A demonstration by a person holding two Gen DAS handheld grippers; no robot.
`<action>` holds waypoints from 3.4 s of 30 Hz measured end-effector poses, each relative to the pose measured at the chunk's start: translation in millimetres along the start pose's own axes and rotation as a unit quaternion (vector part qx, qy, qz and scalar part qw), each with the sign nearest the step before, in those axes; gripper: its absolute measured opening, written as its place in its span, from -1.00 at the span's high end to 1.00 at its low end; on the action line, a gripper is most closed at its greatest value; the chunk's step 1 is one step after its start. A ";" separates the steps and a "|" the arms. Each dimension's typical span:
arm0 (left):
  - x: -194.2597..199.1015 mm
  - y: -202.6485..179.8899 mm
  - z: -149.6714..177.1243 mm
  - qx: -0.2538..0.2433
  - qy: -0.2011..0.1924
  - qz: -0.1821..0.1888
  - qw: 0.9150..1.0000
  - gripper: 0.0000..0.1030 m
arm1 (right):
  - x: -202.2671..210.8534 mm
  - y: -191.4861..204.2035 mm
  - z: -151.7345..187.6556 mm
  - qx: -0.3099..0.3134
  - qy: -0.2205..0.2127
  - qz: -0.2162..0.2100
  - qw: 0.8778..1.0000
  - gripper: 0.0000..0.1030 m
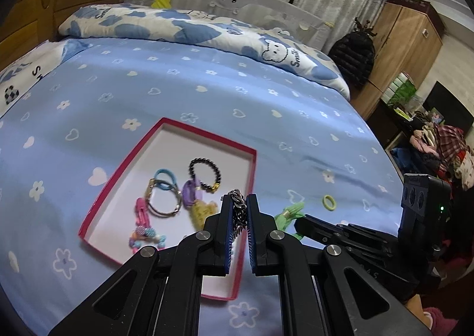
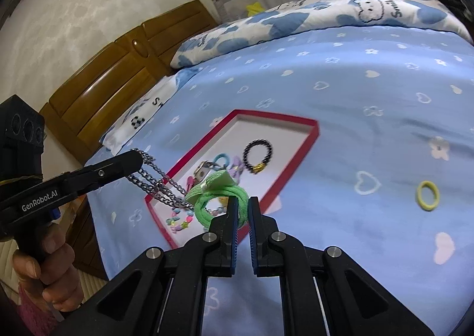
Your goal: Organize jewelry
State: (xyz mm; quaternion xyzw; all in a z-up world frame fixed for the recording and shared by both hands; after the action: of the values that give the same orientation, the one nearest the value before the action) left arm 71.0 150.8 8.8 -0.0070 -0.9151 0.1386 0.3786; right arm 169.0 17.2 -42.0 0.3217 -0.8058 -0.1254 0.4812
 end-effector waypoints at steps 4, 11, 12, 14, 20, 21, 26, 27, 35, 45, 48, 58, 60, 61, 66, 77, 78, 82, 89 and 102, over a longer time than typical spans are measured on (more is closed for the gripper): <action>-3.1 7.4 2.0 0.007 0.006 -0.003 1.000 0.87 | -17.1 11.3 3.2 0.010 0.017 -0.004 1.000 0.88; -11.6 21.0 7.2 0.019 0.019 -0.005 1.000 0.87 | -45.6 23.6 9.5 0.030 0.051 -0.005 0.998 0.88; -13.4 23.5 8.3 0.021 0.022 -0.006 1.000 0.87 | -47.0 23.6 10.3 0.031 0.053 -0.005 0.998 0.88; -17.1 29.2 9.5 0.027 0.026 -0.009 0.999 0.87 | -53.4 25.5 12.6 0.036 0.061 -0.002 0.998 0.88; -26.7 47.3 16.1 0.045 0.038 -0.020 0.998 0.87 | -75.3 29.2 18.6 0.049 0.088 0.010 0.995 0.88; -28.7 50.3 17.4 0.047 0.040 -0.022 0.998 0.87 | -79.8 28.7 19.6 0.052 0.094 0.013 0.994 0.88; -39.3 66.2 23.6 0.062 0.052 -0.041 0.996 0.87 | -92.7 26.6 22.4 0.061 0.111 0.031 0.991 0.88; -42.1 69.9 25.0 0.066 0.056 -0.045 0.995 0.87 | -94.1 26.3 22.8 0.064 0.113 0.035 0.991 0.88; -63.6 86.1 36.5 0.079 0.079 -0.067 0.991 0.86 | -107.4 27.5 24.6 0.083 0.129 0.054 0.987 0.83; -79.7 90.4 40.1 0.072 0.097 -0.088 0.989 0.86 | -109.7 30.0 24.4 0.094 0.130 0.060 0.985 0.79; -81.6 91.7 41.5 0.072 0.099 -0.090 0.988 0.85 | -109.1 30.0 24.4 0.092 0.129 0.059 0.986 0.78; -80.6 92.5 42.3 0.070 0.098 -0.099 0.988 0.61 | -100.2 27.6 22.7 0.077 0.120 0.049 0.989 0.66; -79.5 92.6 42.6 0.071 0.097 -0.099 0.988 0.60 | -98.8 27.1 22.4 0.075 0.118 0.046 0.989 0.65; -78.6 93.2 43.0 0.072 0.097 -0.101 0.988 0.59 | -97.7 27.1 22.4 0.074 0.116 0.047 0.989 0.65; -73.3 93.6 43.9 0.075 0.094 -0.100 0.988 0.47 | -89.8 25.5 20.6 0.067 0.103 0.045 0.991 0.57; -44.5 79.7 42.8 0.069 0.059 -0.107 0.990 -0.40 | -54.9 15.6 11.8 0.021 0.027 0.011 0.999 0.04; -39.9 78.1 43.5 0.070 0.054 -0.107 0.990 -0.43 | -51.0 14.7 11.3 0.017 0.017 0.006 1.000 0.02; -22.0 73.0 48.7 0.075 0.035 -0.107 0.991 -0.56 | -35.4 12.2 10.9 0.000 -0.018 -0.013 1.000 -0.36; 3.2 62.5 63.4 0.076 0.015 -0.120 0.990 -0.69 | -12.0 15.8 16.4 0.004 -0.057 -0.023 0.998 -0.60; 37.6 48.1 66.8 0.062 0.013 -0.133 0.989 -0.82 | 11.5 39.3 25.9 0.052 -0.059 0.001 0.997 -0.74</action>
State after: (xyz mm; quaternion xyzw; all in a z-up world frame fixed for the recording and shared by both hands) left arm -6.7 184.8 -22.7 0.1360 -0.8928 0.1435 0.4048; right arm 127.3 36.9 -27.0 0.3378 -0.8384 -0.1015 0.4155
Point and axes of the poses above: each gripper's, at about its wrist camera, not at the fingertips, and x roughly against the way its jaws point, y to its left, z to its underside, the point moved 4 cm from there along -x, roughly the way its jaws point, and after that the axes turned 5 degrees about -x, right-handed, at the moved point
